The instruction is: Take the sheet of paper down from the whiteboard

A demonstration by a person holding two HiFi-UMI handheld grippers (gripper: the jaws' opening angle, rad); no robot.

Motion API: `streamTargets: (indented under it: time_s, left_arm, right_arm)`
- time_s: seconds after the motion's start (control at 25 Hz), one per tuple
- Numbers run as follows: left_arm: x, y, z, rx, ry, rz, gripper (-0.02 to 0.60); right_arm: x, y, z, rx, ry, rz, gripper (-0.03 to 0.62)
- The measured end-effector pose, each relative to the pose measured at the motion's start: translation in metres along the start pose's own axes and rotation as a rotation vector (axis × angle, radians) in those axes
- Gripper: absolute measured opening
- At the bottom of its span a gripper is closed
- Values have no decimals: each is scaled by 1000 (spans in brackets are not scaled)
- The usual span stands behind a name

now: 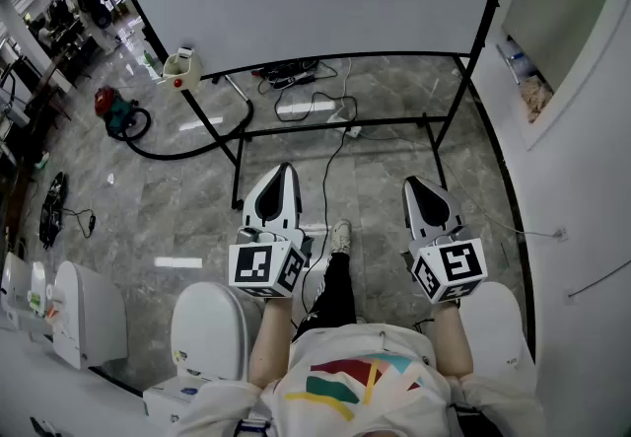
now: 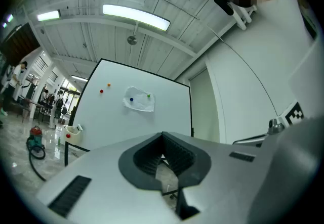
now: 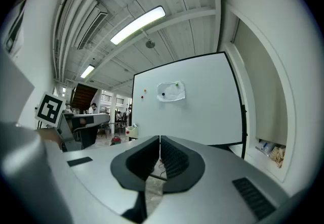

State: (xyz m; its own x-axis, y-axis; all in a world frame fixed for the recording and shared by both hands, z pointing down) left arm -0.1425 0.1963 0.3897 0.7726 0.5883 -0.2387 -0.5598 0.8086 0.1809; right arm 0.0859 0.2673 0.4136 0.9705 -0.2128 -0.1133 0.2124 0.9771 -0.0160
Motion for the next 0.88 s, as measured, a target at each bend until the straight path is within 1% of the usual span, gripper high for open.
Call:
streamTargets:
  time_s: [0.12,0.24,0.36,0.48,0.52,0.56,0.68,0.8,0.84,0.88]
  left_arm:
    - [-20,-47,7,18,5,17,44]
    - [-44,-104,7,24,3,52,44]
    - [-73,-165,-8,61,-11,79,44]
    - [-110,-231,-29,112,-19,86,44]
    - [-123,-253,-35,125,-23,88,44]
    - [-135,-275,-41,137,-27,92,44]
    - [-168,-336,-59,156,-51,105,44]
    - [-192,-392,-67,161,-118,114,44]
    - [-197,-408,-67,156,-143,118,44]
    - [-202,-422,-67,152,-157,121,44]
  right_arm:
    - [19,-43,-3,30,32,9,15]
    - [42,-98,-8,33,58,23,15]
    - [64,-166,-28,62,97,23,15]
    - [84,-242,-60,122,204,26,16]
    - [92,-268,-69,134,219,20,17]
    - [100,-295,-77,144,209,8,17]
    - [126,-368,-98,178,126,-16,17]
    - [155,-432,-116,213,40,-42,18]
    - [163,-451,-121,218,-3,-62,32]
    - [171,-469,-124,220,-47,-80,65]
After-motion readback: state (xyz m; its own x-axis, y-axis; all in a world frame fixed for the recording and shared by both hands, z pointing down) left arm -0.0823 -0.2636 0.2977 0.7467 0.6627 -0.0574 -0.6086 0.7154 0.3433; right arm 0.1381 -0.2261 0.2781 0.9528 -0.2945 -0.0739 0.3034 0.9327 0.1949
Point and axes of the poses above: the fingertips, and each gripper's own axes: y backward along the fingers, x to its right, z out of its underside, the point moved 6 cm from there along y, backward along the fingers, and after that the axes turned 7 degrees about y, right-handed, at the moved point
